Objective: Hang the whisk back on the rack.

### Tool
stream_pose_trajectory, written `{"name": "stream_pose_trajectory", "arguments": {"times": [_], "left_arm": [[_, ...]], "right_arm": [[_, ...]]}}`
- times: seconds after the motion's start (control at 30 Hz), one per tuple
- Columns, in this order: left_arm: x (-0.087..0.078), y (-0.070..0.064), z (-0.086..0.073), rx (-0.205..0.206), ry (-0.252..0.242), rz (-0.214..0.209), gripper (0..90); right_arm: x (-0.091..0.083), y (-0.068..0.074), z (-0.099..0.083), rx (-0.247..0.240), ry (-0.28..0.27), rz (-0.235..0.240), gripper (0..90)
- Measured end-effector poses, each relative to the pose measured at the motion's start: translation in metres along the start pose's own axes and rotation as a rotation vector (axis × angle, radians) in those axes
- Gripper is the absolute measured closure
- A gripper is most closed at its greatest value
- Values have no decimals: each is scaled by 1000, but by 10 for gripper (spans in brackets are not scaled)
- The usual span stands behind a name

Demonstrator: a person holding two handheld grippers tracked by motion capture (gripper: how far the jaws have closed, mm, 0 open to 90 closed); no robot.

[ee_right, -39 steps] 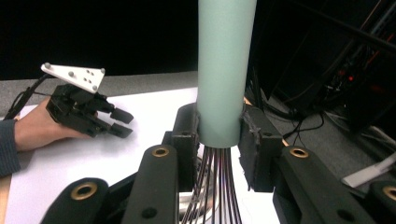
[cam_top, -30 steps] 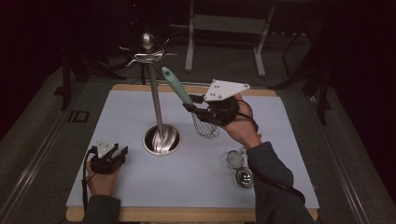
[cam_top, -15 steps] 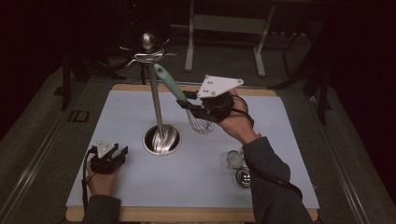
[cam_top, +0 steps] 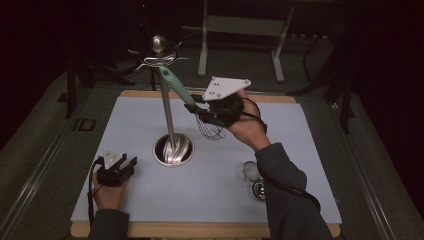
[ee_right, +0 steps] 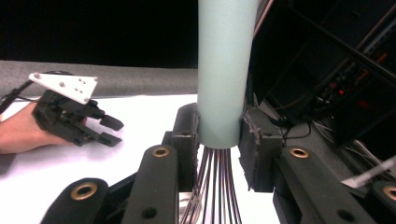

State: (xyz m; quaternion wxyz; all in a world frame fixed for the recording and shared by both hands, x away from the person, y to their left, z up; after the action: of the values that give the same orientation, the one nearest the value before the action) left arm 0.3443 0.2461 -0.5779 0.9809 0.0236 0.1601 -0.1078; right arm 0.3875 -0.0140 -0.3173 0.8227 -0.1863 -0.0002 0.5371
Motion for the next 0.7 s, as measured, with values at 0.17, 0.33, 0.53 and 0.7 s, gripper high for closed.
{"name": "stream_pose_trajectory", "arguments": {"times": [0.17,0.33,0.53,0.7], "left_arm": [[0,0,0,0,1,-1,578],[0,0,0,1,1,0,577],[-1,1,0,-1,0,-1,574],[0,1,0,-2,1,-2,574]], "right_arm": [[6,0,-5,-4,16,-30,692],[13,2,-7,-9,14,-65,688],[22,10,-7,1,13,-55,659],[24,16,-6,-7,10,-32,646]]}}
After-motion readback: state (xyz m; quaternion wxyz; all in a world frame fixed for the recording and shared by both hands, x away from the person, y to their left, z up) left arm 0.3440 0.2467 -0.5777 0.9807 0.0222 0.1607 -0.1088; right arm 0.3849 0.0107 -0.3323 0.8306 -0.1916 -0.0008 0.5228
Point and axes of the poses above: each handheld gripper's, and its own axes: x roughly forward along the jaws, z roughly out of its top, y roughly to its left, the point moved 7 cm from there along x, roughly forward along the jaws, and after that the axes turned 14 degrees about -y, right-handed, at the moved point
